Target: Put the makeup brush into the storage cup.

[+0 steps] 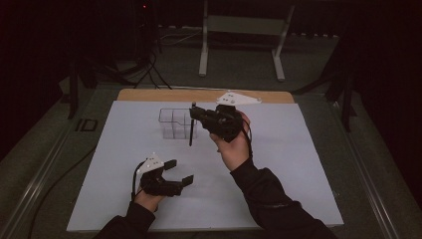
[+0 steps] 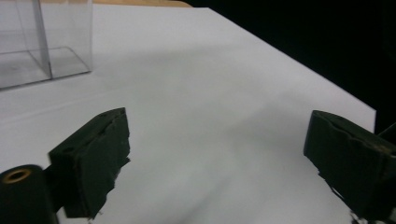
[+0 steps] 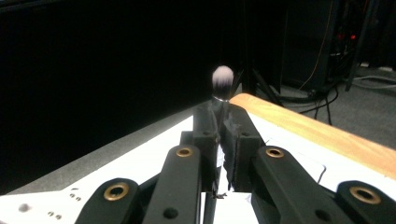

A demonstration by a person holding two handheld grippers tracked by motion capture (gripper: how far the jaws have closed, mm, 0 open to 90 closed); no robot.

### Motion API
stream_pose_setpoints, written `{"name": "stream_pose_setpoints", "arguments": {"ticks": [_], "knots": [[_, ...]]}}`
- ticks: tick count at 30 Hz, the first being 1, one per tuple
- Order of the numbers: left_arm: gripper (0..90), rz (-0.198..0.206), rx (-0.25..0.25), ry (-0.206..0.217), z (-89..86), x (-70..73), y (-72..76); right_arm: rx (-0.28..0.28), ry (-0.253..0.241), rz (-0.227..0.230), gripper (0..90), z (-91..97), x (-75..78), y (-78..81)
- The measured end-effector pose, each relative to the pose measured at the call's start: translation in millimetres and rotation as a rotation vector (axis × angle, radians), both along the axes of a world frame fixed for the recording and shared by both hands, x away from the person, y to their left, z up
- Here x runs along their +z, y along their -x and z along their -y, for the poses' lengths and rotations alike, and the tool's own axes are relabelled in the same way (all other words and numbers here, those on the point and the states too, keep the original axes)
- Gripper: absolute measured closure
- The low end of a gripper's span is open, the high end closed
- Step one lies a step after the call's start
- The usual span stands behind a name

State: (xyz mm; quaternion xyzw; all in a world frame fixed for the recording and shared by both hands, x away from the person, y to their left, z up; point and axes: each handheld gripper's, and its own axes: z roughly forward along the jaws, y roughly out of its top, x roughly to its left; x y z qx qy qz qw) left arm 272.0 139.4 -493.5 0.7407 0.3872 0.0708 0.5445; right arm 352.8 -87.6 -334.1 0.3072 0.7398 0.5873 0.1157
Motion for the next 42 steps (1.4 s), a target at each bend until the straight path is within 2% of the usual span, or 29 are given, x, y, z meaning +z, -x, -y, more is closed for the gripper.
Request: {"name": "stream_pose_setpoints", "arguments": {"ticks": [2, 7, 14, 16, 21, 25, 27, 28, 36, 42], "knots": [[3.2, -0.004, 0.0, -0.001, 0.0, -0.2, -0.4, 0.003, -0.001, 0.009, 84.0, -0.7, 1.2, -1.8], [3.1, -0.006, 0.007, -0.005, -0.4, -1.1, -1.0, 0.023, 0.0, 0.034, 84.1, -5.0, 8.7, -12.0], [2.8, 0.0, 0.004, -0.012, -0.7, -0.7, 0.3, -0.002, -0.017, 0.082, 84.1, -6.5, 15.8, -30.3], [2.8, -0.014, -0.019, 0.001, -0.5, -0.9, -0.9, -0.009, -0.011, 0.097, 84.1, -8.3, 17.1, -35.7], [2.8, -0.021, -0.021, -0.007, -0.3, -1.4, -0.8, -0.028, -0.013, 0.096, 84.1, -13.0, 18.6, -50.1], [2.8, -0.016, -0.012, -0.005, -1.2, -0.8, -0.3, -0.054, 0.001, 0.118, 84.0, -18.0, 17.2, -63.0], [2.8, -0.017, -0.012, -0.005, -1.5, -0.7, -0.5, -0.054, 0.001, 0.118, 84.0, -18.0, 17.2, -63.0], [2.8, -0.021, -0.012, -0.002, -2.1, -1.1, -1.2, -0.068, 0.004, 0.121, 84.1, -21.2, 16.9, -71.3], [2.9, -0.018, -0.017, -0.004, -3.2, -0.2, -1.5, -0.081, 0.0, 0.118, 84.1, -26.5, 15.4, -88.8], [2.9, -0.019, -0.015, -0.002, -5.8, -0.5, -2.5, -0.091, 0.002, 0.119, 84.1, -37.1, 5.9, -100.1]]}}
